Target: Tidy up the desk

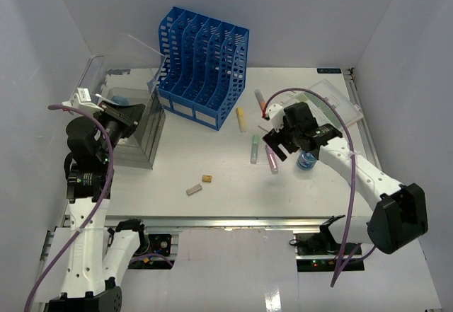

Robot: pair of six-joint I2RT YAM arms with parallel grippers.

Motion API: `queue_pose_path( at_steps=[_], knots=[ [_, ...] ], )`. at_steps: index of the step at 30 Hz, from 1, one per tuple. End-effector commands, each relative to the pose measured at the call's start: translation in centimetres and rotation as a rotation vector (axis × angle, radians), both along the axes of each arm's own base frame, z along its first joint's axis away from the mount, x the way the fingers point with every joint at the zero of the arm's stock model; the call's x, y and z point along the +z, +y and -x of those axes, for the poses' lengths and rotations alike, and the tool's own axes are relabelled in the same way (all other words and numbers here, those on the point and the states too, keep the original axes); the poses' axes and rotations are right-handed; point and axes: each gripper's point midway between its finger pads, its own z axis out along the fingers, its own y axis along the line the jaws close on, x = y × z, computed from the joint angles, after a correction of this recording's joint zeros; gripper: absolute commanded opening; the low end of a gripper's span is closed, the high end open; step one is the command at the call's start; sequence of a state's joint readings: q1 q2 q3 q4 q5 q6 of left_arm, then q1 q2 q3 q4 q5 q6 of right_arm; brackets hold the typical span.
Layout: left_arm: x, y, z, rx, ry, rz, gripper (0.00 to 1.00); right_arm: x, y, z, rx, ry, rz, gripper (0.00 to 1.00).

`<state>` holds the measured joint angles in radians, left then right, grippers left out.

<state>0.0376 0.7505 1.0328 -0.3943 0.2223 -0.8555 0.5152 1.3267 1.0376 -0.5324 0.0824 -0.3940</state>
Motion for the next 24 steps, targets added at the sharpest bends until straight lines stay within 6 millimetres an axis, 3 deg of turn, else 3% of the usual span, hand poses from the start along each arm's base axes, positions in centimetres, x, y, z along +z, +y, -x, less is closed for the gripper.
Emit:
queue_pose_path(
  at_steps=[1,3,8,18,24],
  knots=[
    [3.2,-0.2,1.1,-0.018,-0.14,-0.04,0.14,0.4,-5.8,-0.3,-0.159,-0.024,0.119,0.9],
    [3.1,-0.3,1.1,-0.02,-0.139,-0.036,0.14,-0.6,-8.1,-0.9,-0.184,0.009,0.139,0.9],
    [2.7,-0.3,1.1,-0.024,-0.134,-0.032,0.14,-3.2,-10.5,-1.5,-0.154,0.152,0.094,0.9],
    [2.5,-0.4,0.9,-0.029,-0.132,-0.034,0.14,-6.2,-10.1,-0.9,-0.072,0.285,-0.018,0.93],
    [3.0,-0.3,1.1,-0.022,-0.137,-0.049,0.15,-4.4,-8.5,-1.1,-0.05,0.259,-0.12,0.95]
  ],
)
